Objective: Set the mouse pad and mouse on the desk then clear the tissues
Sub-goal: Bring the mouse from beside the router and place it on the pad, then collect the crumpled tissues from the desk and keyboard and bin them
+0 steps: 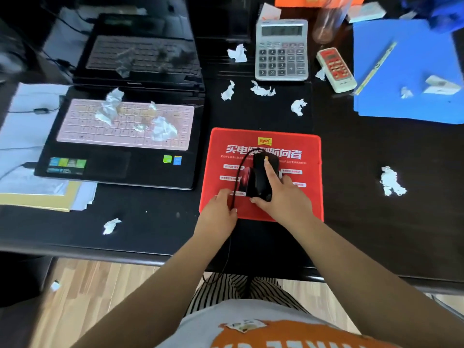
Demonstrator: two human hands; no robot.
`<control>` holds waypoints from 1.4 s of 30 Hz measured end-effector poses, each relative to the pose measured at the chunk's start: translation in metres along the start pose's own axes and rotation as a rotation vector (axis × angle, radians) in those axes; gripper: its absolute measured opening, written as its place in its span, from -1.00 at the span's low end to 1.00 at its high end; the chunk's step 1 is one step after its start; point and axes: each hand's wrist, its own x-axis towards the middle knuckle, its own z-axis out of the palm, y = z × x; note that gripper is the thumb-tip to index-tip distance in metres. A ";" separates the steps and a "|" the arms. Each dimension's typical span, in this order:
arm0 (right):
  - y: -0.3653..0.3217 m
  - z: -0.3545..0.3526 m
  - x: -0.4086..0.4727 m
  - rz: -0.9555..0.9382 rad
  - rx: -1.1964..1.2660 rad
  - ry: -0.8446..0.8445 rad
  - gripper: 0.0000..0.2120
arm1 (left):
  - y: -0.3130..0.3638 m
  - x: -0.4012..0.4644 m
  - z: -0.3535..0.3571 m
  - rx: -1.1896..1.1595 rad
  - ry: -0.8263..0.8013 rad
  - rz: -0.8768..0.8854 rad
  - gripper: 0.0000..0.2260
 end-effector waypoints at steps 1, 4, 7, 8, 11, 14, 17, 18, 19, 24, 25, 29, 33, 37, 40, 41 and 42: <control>-0.001 0.001 0.000 0.006 0.009 0.004 -0.13 | -0.001 -0.003 0.001 -0.016 0.007 0.002 -0.62; -0.002 0.002 0.000 -0.001 0.012 0.029 -0.13 | 0.000 -0.007 0.005 -0.047 0.015 0.021 -0.63; -0.002 0.002 0.000 -0.019 0.007 0.042 -0.14 | 0.001 -0.010 0.009 -0.086 -0.011 -0.020 -0.67; -0.002 0.002 0.000 -0.018 0.008 0.038 -0.14 | 0.000 -0.010 0.012 -0.103 -0.017 -0.045 -0.71; -0.002 0.002 0.001 -0.016 0.014 0.034 -0.15 | 0.001 -0.018 0.018 -0.104 -0.066 -0.096 -0.77; -0.001 0.003 0.002 -0.003 0.019 0.034 -0.15 | 0.000 -0.033 0.027 -0.098 -0.146 -0.083 -0.75; -0.001 0.004 0.003 0.001 0.022 0.040 -0.14 | -0.002 -0.038 0.034 -0.245 -0.206 -0.130 -0.78; -0.001 0.005 0.003 0.001 0.020 0.042 -0.14 | -0.004 -0.037 0.035 -0.277 -0.216 -0.152 -0.79; -0.001 0.006 0.003 0.002 0.017 0.044 -0.14 | -0.004 -0.036 0.035 -0.283 -0.221 -0.162 -0.80; 0.000 0.006 0.002 -0.002 0.012 0.055 -0.13 | -0.011 -0.032 0.029 0.038 -0.207 0.001 -0.82; 0.000 0.005 0.002 -0.006 0.012 0.057 -0.12 | -0.012 -0.030 0.027 0.098 -0.191 0.027 -0.81; 0.001 0.005 0.000 -0.009 0.025 0.049 -0.14 | -0.010 -0.025 0.019 0.200 -0.190 0.049 -0.80; 0.000 0.004 -0.002 -0.003 0.069 0.052 -0.12 | -0.005 -0.023 0.016 0.291 -0.185 0.076 -0.73; 0.000 0.003 -0.004 0.017 0.115 0.044 -0.09 | -0.002 -0.020 0.010 0.326 -0.159 0.080 -0.72; 0.000 0.002 -0.008 0.037 0.125 0.035 -0.07 | 0.001 -0.018 0.005 0.324 -0.139 0.082 -0.74; 0.001 0.001 -0.010 0.041 0.135 0.041 -0.06 | 0.002 -0.017 0.002 0.317 -0.132 0.085 -0.74; 0.001 0.000 -0.013 0.048 0.143 0.044 -0.06 | 0.003 -0.015 0.000 0.307 -0.125 0.088 -0.75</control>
